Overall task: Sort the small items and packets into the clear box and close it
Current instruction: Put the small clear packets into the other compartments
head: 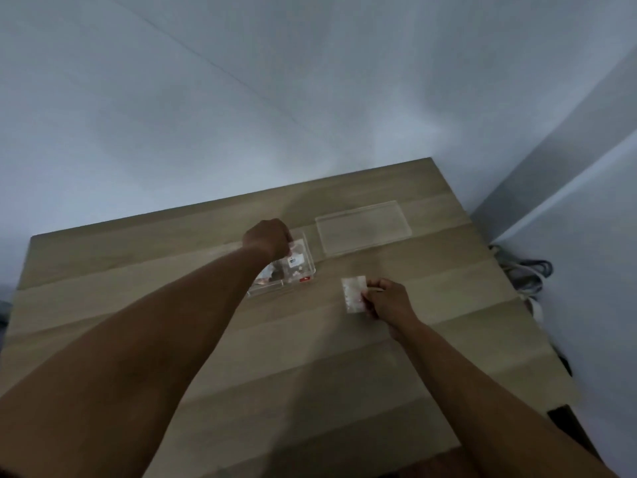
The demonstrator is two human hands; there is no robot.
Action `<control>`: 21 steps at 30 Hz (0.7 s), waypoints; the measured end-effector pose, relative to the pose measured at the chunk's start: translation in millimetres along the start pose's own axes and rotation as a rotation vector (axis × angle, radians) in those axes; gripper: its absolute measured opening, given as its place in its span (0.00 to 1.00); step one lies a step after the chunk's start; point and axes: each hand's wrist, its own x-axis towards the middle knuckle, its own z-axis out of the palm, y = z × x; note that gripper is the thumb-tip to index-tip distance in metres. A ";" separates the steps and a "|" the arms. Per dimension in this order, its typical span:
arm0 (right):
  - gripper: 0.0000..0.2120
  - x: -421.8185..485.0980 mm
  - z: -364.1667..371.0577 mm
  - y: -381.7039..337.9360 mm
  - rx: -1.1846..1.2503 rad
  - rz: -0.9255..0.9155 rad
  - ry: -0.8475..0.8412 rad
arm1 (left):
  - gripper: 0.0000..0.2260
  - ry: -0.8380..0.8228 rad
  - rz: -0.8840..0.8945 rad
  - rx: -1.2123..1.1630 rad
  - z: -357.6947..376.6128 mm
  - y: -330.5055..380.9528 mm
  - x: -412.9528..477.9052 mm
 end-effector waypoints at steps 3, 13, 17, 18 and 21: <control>0.06 3.5 -0.6 -8.2 0.034 -0.018 0.032 | 0.12 0.038 0.022 0.102 6.3 2.1 0.4; 0.05 17.2 20.9 -61.5 0.014 -0.111 -0.064 | 0.19 0.071 0.073 0.067 6.7 -8.9 -3.2; 0.05 22.7 41.6 -82.2 -0.083 -0.195 -0.078 | 0.15 0.179 0.066 -0.081 -9.0 -22.5 -9.7; 0.04 24.0 47.8 -87.1 -0.097 -0.209 -0.090 | 0.14 0.229 0.045 -0.122 -12.8 -27.5 -12.8; 0.04 30.3 67.1 -97.1 -0.198 -0.250 -0.129 | 0.12 0.351 -0.073 -0.274 -18.9 -50.9 -22.6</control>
